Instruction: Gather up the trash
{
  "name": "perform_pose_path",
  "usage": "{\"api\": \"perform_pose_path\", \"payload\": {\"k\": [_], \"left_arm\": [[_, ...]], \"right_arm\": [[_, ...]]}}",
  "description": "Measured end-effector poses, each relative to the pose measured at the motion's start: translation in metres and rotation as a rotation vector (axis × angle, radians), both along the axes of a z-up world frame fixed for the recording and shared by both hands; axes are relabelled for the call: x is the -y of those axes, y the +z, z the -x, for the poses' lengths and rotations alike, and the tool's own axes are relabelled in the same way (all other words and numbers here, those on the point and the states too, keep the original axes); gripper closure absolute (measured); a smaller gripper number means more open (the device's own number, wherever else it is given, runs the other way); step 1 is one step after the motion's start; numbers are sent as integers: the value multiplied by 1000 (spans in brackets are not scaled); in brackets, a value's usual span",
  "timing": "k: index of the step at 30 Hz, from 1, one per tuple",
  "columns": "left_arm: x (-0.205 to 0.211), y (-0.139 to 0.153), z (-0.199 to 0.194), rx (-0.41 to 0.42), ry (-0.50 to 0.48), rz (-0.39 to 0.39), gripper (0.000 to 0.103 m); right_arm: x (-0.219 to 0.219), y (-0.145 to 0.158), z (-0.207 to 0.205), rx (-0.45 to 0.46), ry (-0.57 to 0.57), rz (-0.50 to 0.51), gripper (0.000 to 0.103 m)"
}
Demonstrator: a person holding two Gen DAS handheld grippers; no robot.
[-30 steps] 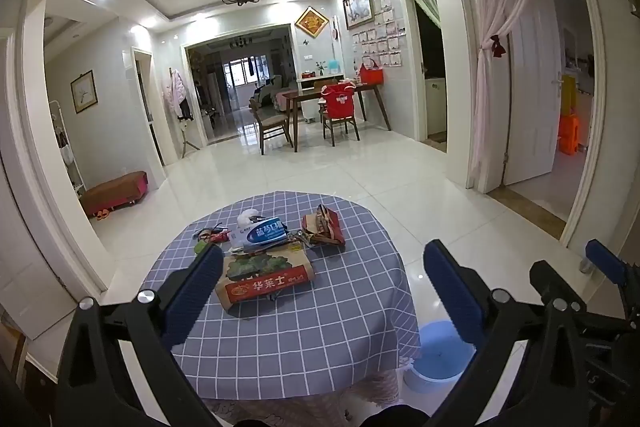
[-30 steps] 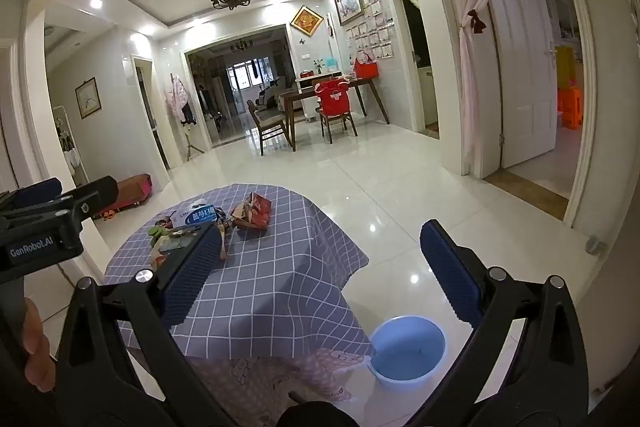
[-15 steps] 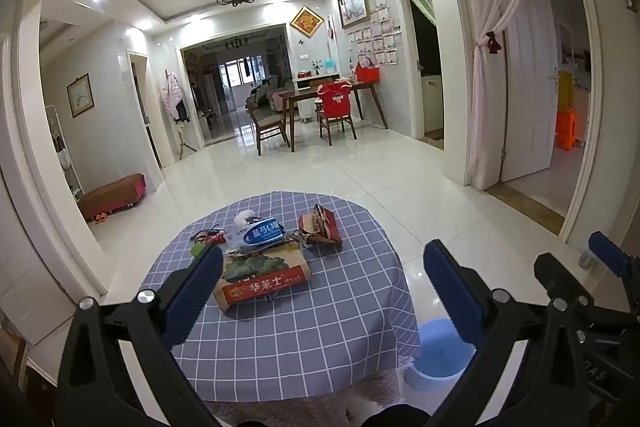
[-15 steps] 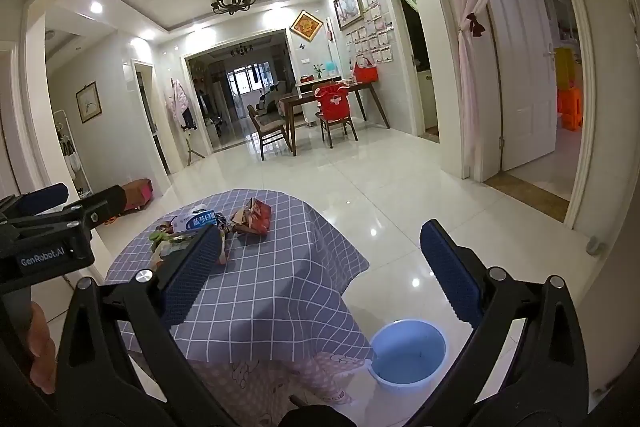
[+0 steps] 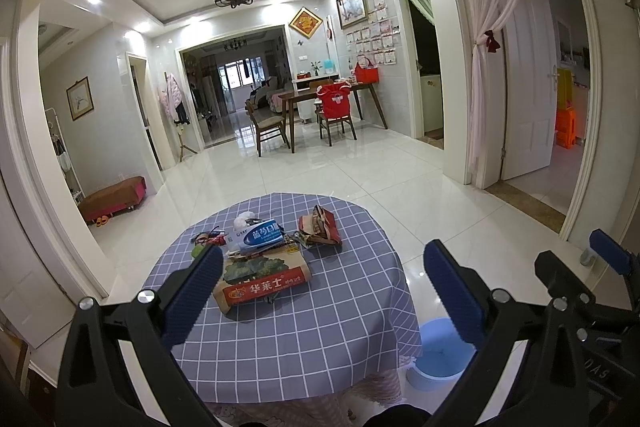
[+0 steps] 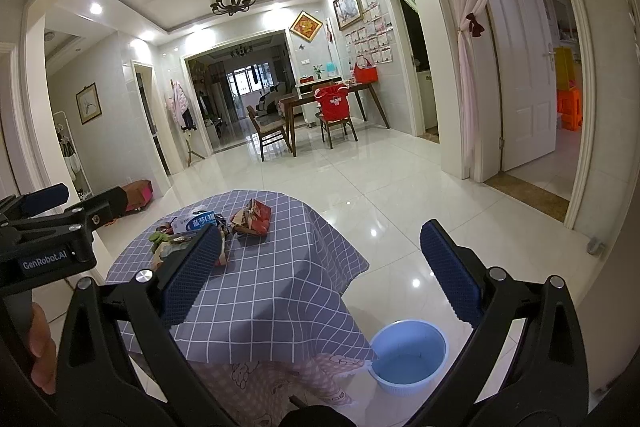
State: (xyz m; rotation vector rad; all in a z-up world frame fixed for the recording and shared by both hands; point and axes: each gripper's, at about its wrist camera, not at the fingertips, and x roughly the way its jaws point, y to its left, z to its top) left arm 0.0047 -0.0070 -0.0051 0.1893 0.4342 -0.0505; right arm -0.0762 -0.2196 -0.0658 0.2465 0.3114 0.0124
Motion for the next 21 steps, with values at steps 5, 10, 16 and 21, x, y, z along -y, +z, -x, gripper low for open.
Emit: {"api": "perform_pose_path", "payload": {"k": [5, 10, 16, 21], "left_arm": [[0, 0, 0, 1, 0, -2, 4], [1, 0, 0, 1, 1, -2, 4], [2, -2, -1, 2, 3, -7, 4], [1, -2, -1, 3, 3, -6, 4]], "right_arm": [[3, 2, 1, 0, -1, -1, 6], [3, 2, 0, -1, 1, 0, 6], [2, 4, 3, 2, 1, -1, 6], [1, 5, 2, 1, 4, -1, 6]]}}
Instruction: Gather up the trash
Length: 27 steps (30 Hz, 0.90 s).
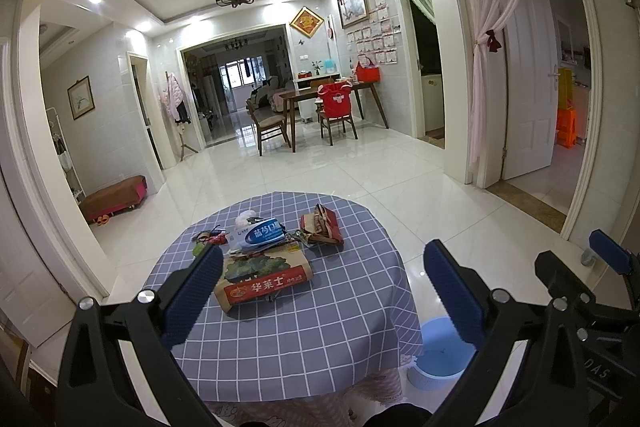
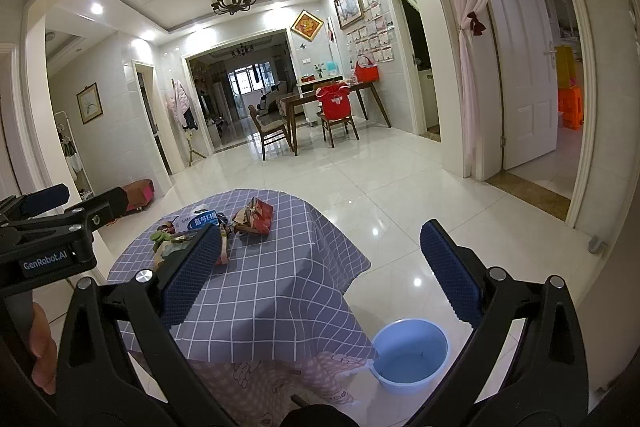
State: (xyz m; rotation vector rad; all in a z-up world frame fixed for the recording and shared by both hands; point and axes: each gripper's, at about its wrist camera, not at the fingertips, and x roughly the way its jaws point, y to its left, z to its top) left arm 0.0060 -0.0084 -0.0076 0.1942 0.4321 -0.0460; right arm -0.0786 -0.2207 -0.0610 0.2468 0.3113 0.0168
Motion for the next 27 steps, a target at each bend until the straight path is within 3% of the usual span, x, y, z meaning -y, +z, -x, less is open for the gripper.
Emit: {"api": "perform_pose_path", "payload": {"k": [27], "left_arm": [[-4, -1, 2, -2, 6, 3, 4]], "right_arm": [[-16, -2, 1, -4, 13, 4, 6]]}}
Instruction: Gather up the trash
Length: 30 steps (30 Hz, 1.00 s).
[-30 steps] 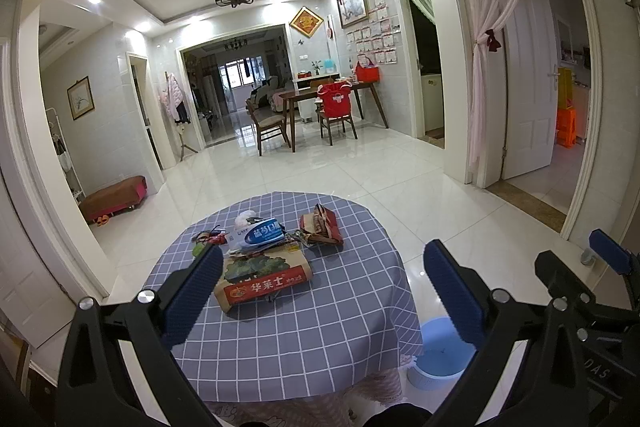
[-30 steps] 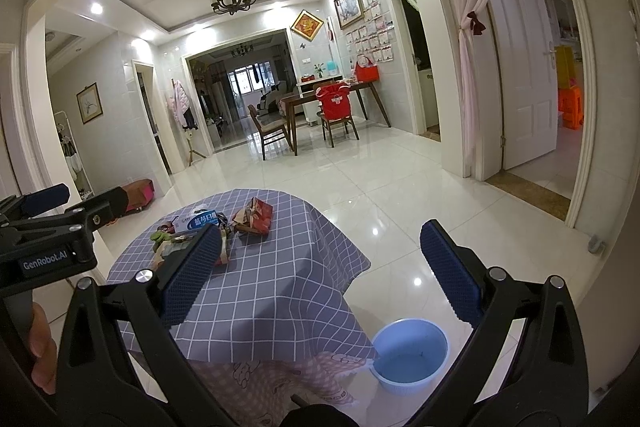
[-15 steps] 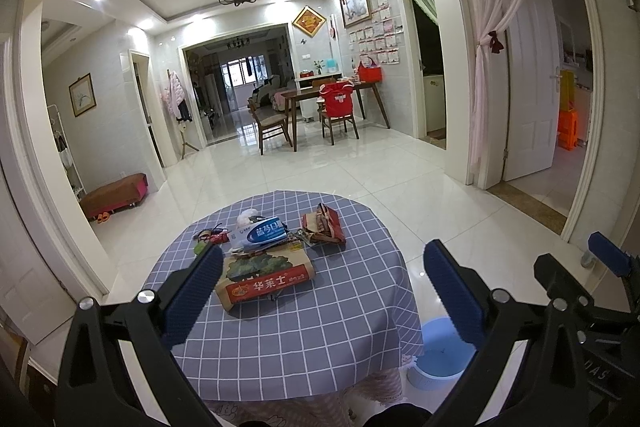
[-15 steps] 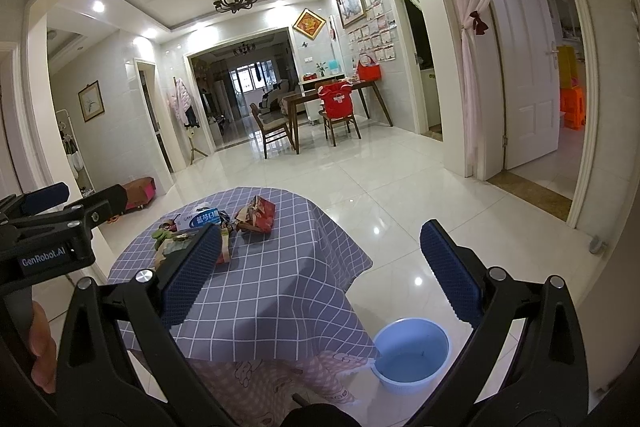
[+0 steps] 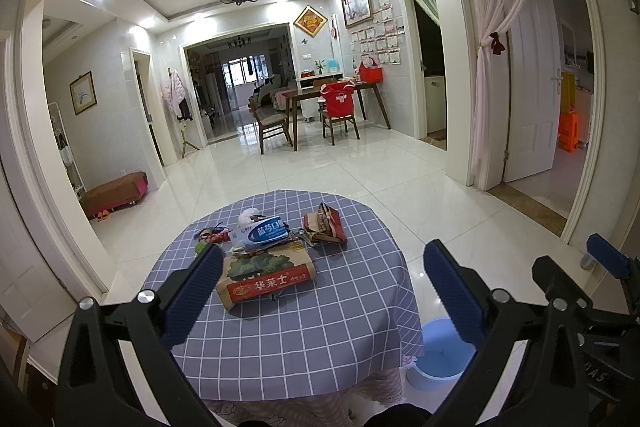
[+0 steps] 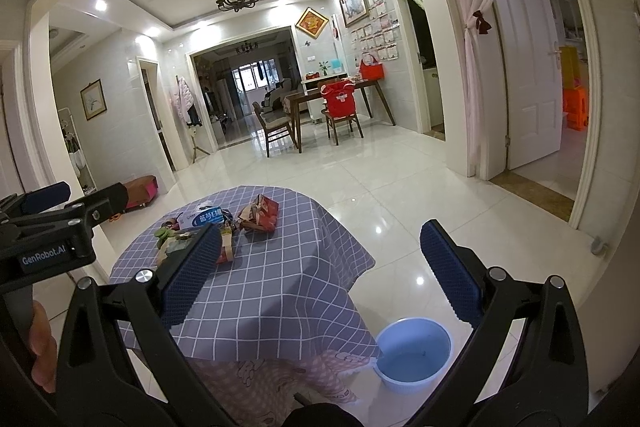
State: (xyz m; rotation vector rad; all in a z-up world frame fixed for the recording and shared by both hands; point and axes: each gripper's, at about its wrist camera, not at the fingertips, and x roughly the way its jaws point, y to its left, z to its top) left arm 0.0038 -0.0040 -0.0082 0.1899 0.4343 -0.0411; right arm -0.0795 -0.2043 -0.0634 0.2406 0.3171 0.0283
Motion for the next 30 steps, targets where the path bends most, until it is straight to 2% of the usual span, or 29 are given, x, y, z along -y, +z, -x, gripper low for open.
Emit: {"api": "perform_pose_path", "payload": {"k": [30], "left_arm": [[-9, 1, 1, -4, 8, 4, 4]], "right_arm": [[-15, -9, -9, -6, 36, 16, 6]]}}
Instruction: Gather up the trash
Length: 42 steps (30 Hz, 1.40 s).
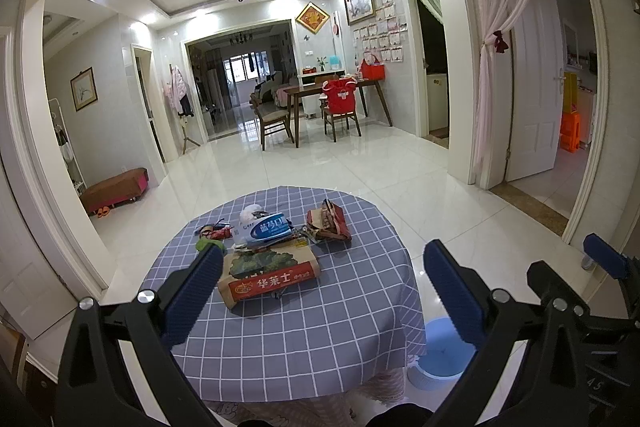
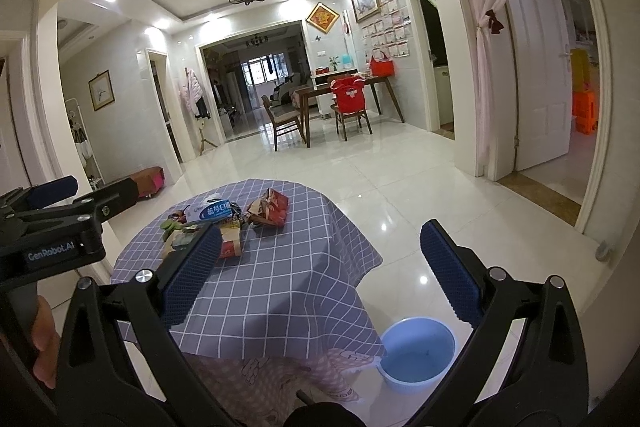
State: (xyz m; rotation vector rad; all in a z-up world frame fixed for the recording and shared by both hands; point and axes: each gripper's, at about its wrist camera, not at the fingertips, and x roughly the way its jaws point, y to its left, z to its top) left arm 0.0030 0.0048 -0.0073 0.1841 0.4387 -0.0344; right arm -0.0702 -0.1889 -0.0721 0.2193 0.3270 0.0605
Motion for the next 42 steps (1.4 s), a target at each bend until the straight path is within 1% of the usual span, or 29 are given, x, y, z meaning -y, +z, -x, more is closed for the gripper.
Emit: {"api": "perform_pose_path", "payload": {"k": [6, 10, 12, 14, 18, 22, 24, 25, 27, 29, 30, 34, 37, 39, 42], "left_arm": [[-6, -7, -4, -16, 8, 4, 4], [-15, -17, -21, -41, 16, 11, 4], [-23, -25, -32, -68, 25, 16, 4], [-36, -39, -47, -114, 44, 29, 4], [-75, -74, -83, -237, 107, 95, 5], [-116, -109, -110, -339, 163, 160, 5], [-141, -125, -123, -380, 193, 205, 5], [-156, -133, -129, -403, 212, 240, 5], [-178, -145, -139, -428, 226, 305, 5], [-196, -153, -147, -446, 222, 375, 5], [-203, -157, -151, -449, 219, 397, 5], [-221, -166, -165, -455, 248, 428, 5], [-229, -173, -177, -454, 252, 446, 5], [-232, -179, -188, -470, 238, 475, 5], [-232, -186, -205, -486, 232, 500, 5]], "right_arm": [[0, 1, -7, -15, 8, -4, 6], [-8, -4, -22, -38, 23, 5, 6], [-15, -10, -34, -64, 25, 15, 6], [-23, -18, -49, -96, 37, 15, 6], [-49, -40, -84, -161, 109, 4, 6], [-85, -61, -117, -223, 158, 48, 6], [-102, -71, -133, -251, 183, 64, 6], [-111, -78, -142, -273, 197, 70, 6], [-125, -90, -159, -307, 218, 73, 6], [-134, -99, -171, -321, 229, 78, 6], [-137, -104, -178, -334, 234, 77, 6], [-145, -118, -203, -375, 245, 67, 6], [-149, -123, -217, -385, 246, 66, 6], [-153, -125, -227, -392, 257, 63, 6], [-154, -129, -251, -413, 293, -13, 6]]}}
